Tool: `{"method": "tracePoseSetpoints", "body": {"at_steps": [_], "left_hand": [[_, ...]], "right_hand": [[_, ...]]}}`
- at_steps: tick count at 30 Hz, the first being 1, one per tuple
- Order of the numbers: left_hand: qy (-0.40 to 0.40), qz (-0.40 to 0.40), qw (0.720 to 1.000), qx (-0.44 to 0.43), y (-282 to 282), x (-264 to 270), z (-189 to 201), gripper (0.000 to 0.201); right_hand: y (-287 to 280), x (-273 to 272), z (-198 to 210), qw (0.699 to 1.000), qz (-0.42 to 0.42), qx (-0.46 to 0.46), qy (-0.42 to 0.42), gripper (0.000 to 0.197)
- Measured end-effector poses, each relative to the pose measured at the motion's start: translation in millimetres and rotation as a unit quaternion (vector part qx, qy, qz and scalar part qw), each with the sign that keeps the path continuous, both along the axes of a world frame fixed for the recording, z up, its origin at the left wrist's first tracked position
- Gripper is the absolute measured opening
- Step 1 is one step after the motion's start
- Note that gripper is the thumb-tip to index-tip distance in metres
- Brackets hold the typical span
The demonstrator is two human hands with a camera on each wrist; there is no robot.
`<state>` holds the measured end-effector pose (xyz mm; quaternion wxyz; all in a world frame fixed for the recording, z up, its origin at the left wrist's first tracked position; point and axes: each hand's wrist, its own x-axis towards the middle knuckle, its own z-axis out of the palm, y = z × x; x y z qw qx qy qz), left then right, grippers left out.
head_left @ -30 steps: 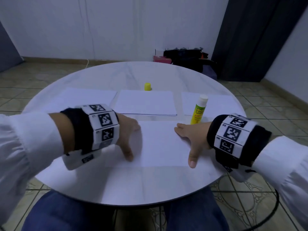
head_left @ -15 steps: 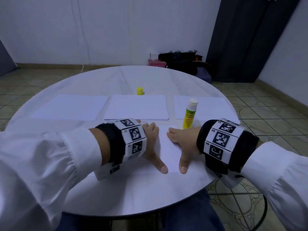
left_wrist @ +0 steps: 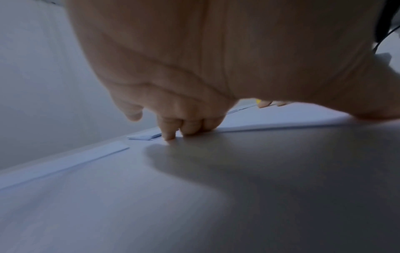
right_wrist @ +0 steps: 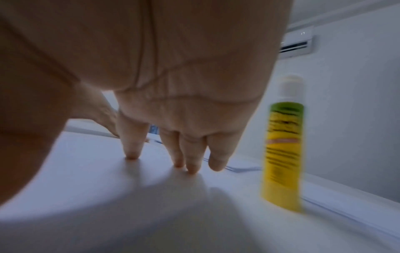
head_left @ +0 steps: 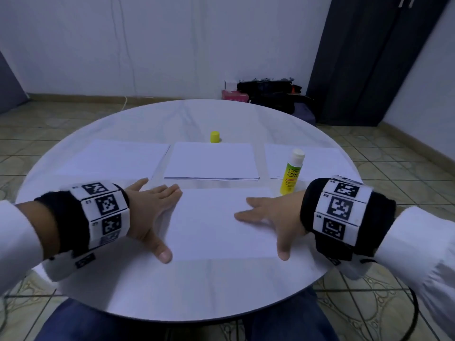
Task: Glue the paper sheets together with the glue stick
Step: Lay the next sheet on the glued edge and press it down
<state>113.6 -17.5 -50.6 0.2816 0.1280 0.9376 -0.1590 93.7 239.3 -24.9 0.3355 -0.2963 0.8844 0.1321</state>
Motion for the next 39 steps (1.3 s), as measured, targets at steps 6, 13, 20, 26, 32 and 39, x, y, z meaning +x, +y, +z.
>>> {"method": "tracePoseSetpoints", "body": {"at_steps": [6,13,20,26,32,39], "left_hand": [[0.004,0.003,1.000,0.000,-1.0,-2.3,-4.2,0.171],[0.083,0.001,0.996,-0.030,7.0,7.4,-3.6,0.128],[0.076,0.022,0.997,0.015,4.8,9.2,-3.4,0.145],[0.055,0.010,0.998,0.014,-6.0,7.9,-9.3,0.173],[0.048,0.003,0.999,-0.013,-2.1,7.8,-2.8,0.167],[0.040,0.014,0.999,0.001,23.6,4.9,2.5,0.147]], "right_hand": [[-71.5,38.0,-5.1,0.985,0.165,-0.039,0.018,0.075],[-126.5,48.2,-11.0,0.955,0.261,-0.047,0.132,0.056],[-113.3,18.3,-12.8,0.984,0.143,-0.072,0.074,0.091],[-61.3,-12.2,-8.0,0.999,0.034,-0.015,0.036,0.123],[-15.1,-14.1,-0.2,0.999,-0.019,0.039,0.033,0.128],[-9.7,-16.3,-1.6,0.998,-0.030,0.049,0.036,0.128]]}}
